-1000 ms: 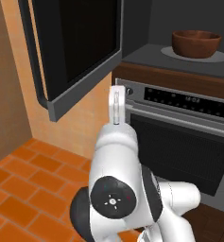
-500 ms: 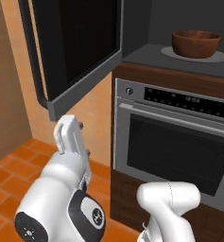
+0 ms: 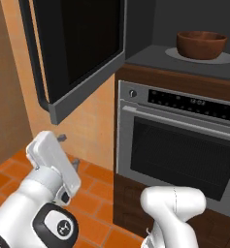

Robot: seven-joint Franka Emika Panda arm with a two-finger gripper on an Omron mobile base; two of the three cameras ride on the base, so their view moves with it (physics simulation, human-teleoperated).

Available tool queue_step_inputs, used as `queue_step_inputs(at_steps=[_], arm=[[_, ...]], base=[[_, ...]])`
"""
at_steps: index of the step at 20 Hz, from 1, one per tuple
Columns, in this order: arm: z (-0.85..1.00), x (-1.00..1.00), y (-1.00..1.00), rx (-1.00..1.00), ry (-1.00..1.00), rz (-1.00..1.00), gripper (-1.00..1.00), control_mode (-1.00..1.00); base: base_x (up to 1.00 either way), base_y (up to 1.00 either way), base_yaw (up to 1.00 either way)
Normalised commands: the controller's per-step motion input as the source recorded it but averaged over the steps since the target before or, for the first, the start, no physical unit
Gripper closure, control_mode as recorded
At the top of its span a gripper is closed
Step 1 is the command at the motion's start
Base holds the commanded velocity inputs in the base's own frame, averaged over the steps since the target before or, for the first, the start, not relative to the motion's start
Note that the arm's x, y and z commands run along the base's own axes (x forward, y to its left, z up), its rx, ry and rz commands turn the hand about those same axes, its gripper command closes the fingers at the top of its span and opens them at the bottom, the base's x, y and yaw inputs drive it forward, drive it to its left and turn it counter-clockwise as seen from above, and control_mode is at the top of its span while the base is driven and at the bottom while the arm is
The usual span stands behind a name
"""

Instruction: Pick the potato from the sink and place it in the bowl. Then pick the bowl and place it in the microwave. Then close the microwave door and press the start button.

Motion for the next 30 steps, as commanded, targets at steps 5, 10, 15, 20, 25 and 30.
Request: queue_step_inputs(at_steps=[5, 10, 15, 20, 25, 30], arm=[[-0.26, 0.55, 0.34, 0.03, -0.02, 0.00, -1.00, -1.00], [-0.12, 0.69, 0.17, 0.04, -0.07, -0.01, -1.00, -1.00], [-0.13, 0.76, 0.45, 0.02, -0.16, -0.05, -1.00, -1.00], [-0.27, 0.73, 0.50, 0.01, -0.10, -0.07, -1.00, -1.00], [0.02, 0.11, 0.04, 0.04, -0.12, -0.13, -1.00, -1.00], [0.22, 0.37, -0.13, 0.12, -0.07, -0.02, -1.00, -1.00]], base=[[0.00, 0.00, 0.00], [0.00, 0.00, 0.00], [0.00, 0.00, 0.00], [0.00, 0.00, 0.00], [0.00, 0.00, 0.00], [0.00, 0.00, 0.00]])
